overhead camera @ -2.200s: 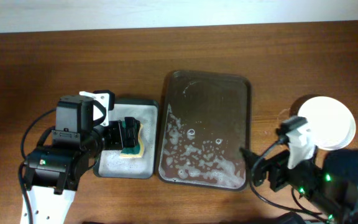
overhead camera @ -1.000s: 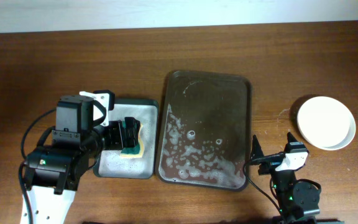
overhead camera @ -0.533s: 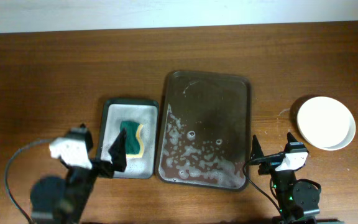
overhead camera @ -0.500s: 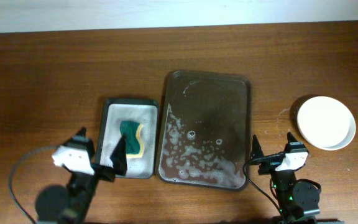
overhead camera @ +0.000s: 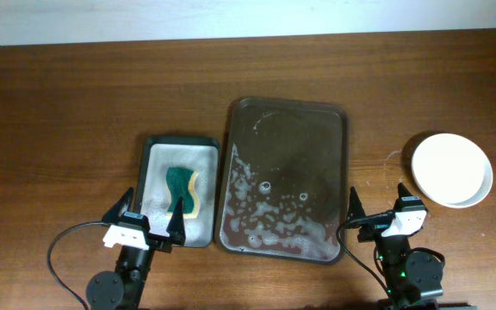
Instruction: Clean dirty plates on tray and stack at the side
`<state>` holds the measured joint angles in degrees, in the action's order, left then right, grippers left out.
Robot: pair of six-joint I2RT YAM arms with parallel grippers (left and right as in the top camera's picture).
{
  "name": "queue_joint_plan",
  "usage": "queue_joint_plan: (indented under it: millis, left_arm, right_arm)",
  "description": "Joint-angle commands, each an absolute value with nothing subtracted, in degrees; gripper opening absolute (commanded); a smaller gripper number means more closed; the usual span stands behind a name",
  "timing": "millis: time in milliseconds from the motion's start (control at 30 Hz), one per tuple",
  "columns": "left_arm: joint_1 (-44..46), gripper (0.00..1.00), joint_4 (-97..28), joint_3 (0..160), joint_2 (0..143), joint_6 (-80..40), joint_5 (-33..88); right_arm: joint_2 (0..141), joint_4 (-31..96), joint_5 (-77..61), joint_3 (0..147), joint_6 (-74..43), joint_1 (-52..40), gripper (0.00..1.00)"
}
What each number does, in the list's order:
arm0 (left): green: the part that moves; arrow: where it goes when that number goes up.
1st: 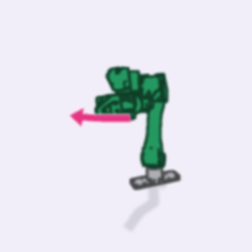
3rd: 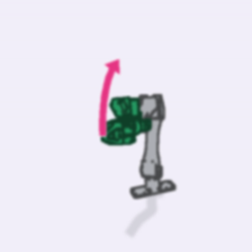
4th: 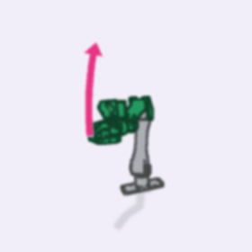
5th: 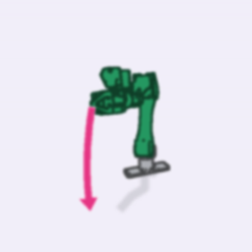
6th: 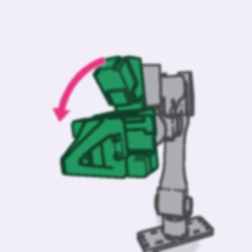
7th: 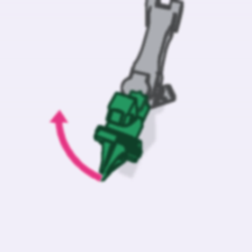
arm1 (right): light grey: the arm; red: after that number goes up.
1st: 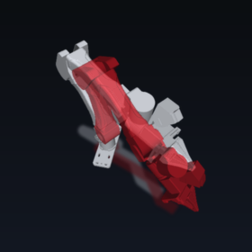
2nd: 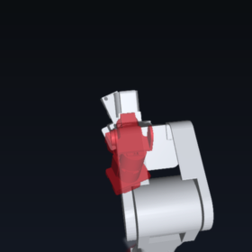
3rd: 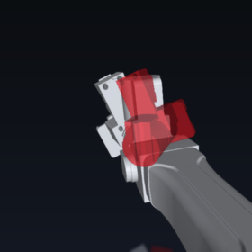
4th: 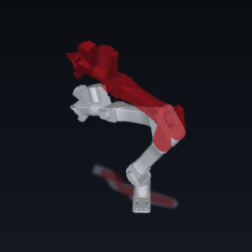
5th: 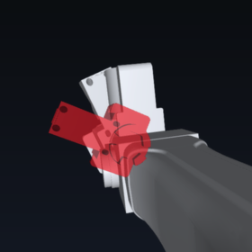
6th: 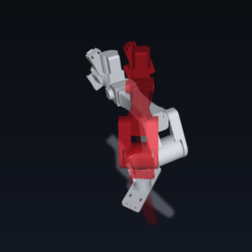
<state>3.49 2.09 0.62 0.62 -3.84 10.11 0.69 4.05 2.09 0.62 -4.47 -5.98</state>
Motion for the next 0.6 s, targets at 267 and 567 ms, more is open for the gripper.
queue_joint_plan:
  millis: [267,567]
  left_arm:
    - [2.66,0.99,-3.73,0.54,0.67,-2.74,10.28]
    - [2.66,0.99,-3.73,0.54,0.67,-2.74,10.28]
  right_arm:
    - [0.47,4.47,2.22,0.32,-4.49,-5.58,0.99]
    - [0.47,4.47,2.22,0.32,-4.49,-5.58,0.99]
